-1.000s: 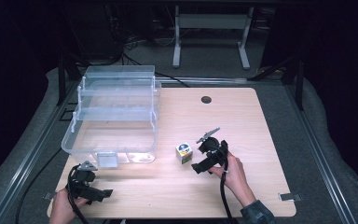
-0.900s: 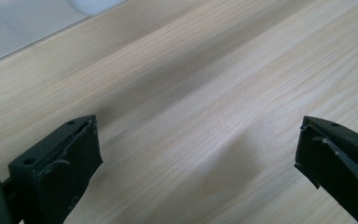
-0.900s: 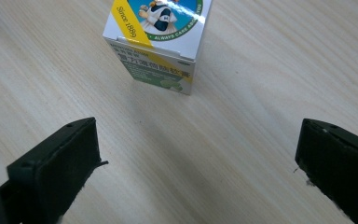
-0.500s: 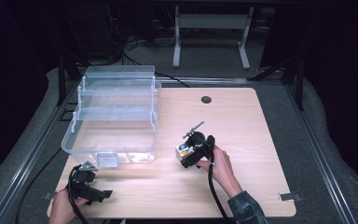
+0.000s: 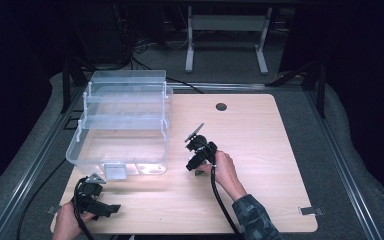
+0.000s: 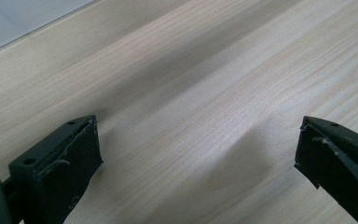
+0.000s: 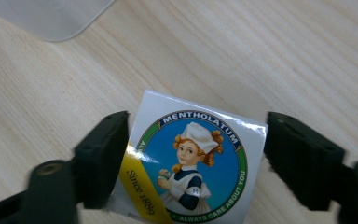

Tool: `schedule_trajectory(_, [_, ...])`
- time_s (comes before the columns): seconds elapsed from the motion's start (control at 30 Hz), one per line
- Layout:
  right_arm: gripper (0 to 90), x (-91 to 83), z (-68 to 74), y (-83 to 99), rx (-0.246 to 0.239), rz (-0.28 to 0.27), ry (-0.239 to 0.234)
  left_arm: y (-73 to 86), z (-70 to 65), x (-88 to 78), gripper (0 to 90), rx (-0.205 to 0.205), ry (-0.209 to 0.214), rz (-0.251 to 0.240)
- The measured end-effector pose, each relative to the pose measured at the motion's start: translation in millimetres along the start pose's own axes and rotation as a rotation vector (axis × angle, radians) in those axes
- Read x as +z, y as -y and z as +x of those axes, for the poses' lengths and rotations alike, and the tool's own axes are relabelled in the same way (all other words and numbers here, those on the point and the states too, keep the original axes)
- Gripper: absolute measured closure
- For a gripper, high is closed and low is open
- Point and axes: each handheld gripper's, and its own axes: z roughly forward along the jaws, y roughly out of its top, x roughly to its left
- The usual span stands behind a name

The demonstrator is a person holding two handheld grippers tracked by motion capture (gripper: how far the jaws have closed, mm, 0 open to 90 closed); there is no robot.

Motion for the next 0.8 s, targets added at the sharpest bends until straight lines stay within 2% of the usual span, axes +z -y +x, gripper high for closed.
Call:
schedule_trajectory(0.1, [30.4, 1.6, -0.3, -0.5, 0.005, 0.017, -0.005, 0.0, 0.1, -0.1, 0.0, 0.000, -0.001, -0.001])
schedule_trajectory(0.2, [39.9, -1.2, 0.1, -0.1, -0.006, 0.006, -0.012, 0.6, 0.6, 0.3, 0.0, -0.010, 0.007, -0.010])
schedule_trajectory(0.27, [41.4, -3.1, 0.7, -0.1, -0.012, 0.012, 0.005, 0.5, 1.0, 0.1, 0.0, -0.013, 0.011, -0.007])
schedule_trajectory(0.4, [42.8, -4.8, -0.3, 0.4, -0.019, 0.019, 0.005, 0.6, 1.3, 0.3, 0.0, -0.012, 0.008, -0.005])
schedule_trajectory(0.43, [43.3, -8.1, -0.5, 0.9, -0.029, 0.025, 0.025, 0.6, 1.3, 0.3, 0.0, -0.012, 0.008, -0.005])
schedule_trajectory(0.5, [43.5, -9.6, -0.6, 1.1, -0.034, 0.027, 0.030, 0.5, 1.2, 0.4, 0.0, -0.012, 0.006, -0.004])
schedule_trajectory(0.53, [43.7, -13.0, -1.6, 2.6, -0.037, 0.007, 0.013, 0.4, 1.4, 0.6, 0.0, -0.007, 0.005, -0.001])
schedule_trajectory(0.67, [43.9, -21.4, -1.9, 5.8, -0.045, -0.014, 0.005, 0.2, 1.3, 1.9, 0.1, -0.008, 0.002, 0.008])
schedule_trajectory(0.7, [44.0, -24.7, -1.5, 6.7, -0.048, -0.010, 0.024, 0.1, 1.2, 1.9, 0.1, -0.006, 0.001, 0.008])
schedule_trajectory(0.8, [44.1, -33.1, -2.3, 10.8, -0.053, -0.031, 0.035, 0.0, 0.6, 2.0, 0.1, -0.004, 0.005, 0.007])
